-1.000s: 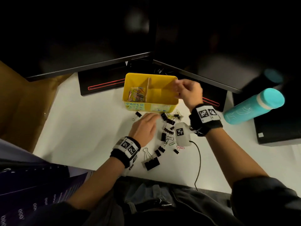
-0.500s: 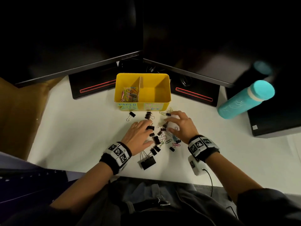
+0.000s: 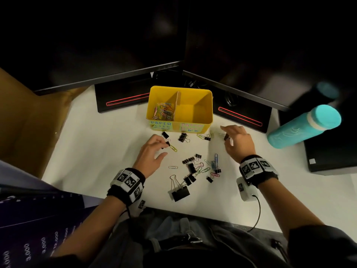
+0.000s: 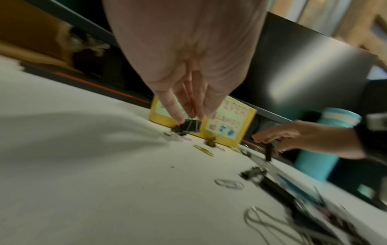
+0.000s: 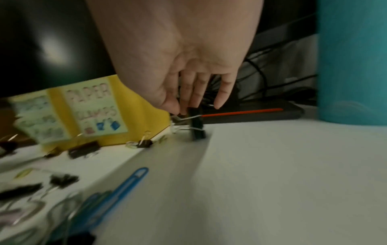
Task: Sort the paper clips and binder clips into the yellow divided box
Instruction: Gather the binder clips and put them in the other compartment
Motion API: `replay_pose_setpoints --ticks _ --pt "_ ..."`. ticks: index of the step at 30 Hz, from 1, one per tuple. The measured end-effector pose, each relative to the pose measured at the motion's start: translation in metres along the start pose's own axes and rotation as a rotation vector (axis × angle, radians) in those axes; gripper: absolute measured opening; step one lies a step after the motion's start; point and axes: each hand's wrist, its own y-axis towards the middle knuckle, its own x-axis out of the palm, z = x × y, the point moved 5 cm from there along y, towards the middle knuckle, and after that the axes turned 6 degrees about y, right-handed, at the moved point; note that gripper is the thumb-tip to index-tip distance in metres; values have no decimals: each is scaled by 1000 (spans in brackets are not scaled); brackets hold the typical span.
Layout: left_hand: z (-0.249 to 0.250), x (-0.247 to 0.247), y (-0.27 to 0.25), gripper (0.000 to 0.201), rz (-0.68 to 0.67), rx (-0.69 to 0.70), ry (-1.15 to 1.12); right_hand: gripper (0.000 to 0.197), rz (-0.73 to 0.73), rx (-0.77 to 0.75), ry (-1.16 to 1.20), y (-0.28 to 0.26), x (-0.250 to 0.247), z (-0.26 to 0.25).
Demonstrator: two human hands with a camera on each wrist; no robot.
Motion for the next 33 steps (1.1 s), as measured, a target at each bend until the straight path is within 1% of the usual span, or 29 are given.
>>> replay_pose_setpoints --ticks 2,4,6,7,8,9,10,11,12,13,14,15,17,19,20,23,25,26,27,28,29,31,33 --pt "-12 -9 2 22 90 -55 54 48 -116 -84 -113 3 13 -15" --pt "-24 -14 1 23 124 -141 130 48 -206 -84 -213 2 23 -21" --pt "-28 -16 -3 26 141 -227 267 49 -228 -50 -283 -7 25 -18" --pt "-23 -18 -6 28 158 -218 359 50 -217 -53 -312 -14 25 -18" --pt "-17 -17 -7 31 159 -162 443 52 -201 -78 -334 -23 24 -20" --pt "-8 -14 -8 37 117 -80 500 52 -189 -118 -338 -33 25 -24" --pt "-3 -6 -9 49 13 -1 525 53 -186 -166 -317 -43 28 -29" --pt "0 4 -11 66 -133 53 550 53 -184 -216 -277 -51 31 -35" --pt "0 13 -13 85 -273 87 589 55 -177 -258 -235 -55 34 -40" --pt "-3 21 -14 98 -376 108 625 57 -170 -283 -195 -55 36 -44" --pt "-5 26 -14 103 -434 118 638 60 -169 -289 -161 -51 38 -48" --pt "-8 30 -14 102 -461 114 622 63 -174 -280 -141 -43 40 -51" --pt "-10 33 -14 91 -471 86 550 67 -210 -237 -139 -28 42 -53" --pt "-9 33 -15 78 -417 79 499 69 -285 -205 -170 -18 46 -51" --pt "-9 33 -15 74 -377 90 487 70 -319 -212 -203 -18 49 -51" --pt "-3 38 -13 75 -321 115 505 73 -338 -322 -261 -26 54 -57" --pt "3 42 -11 77 -308 123 521 75 -286 -364 -252 -38 51 -57" --pt "5 44 -10 77 -302 143 523 70 -238 -352 -240 -44 47 -54" --pt "8 45 -10 72 -290 173 521 58 -177 -329 -218 -50 43 -48" --pt "11 47 -9 65 -266 203 512 45 -122 -304 -184 -56 38 -42" --pt "15 48 -7 58 -239 227 489 37 -88 -285 -145 -63 35 -35" --pt "27 52 -1 49 -226 264 416 34 -96 -277 -105 -74 35 -25" --pt "41 58 6 49 -294 284 356 36 -140 -288 -119 -81 40 -16"
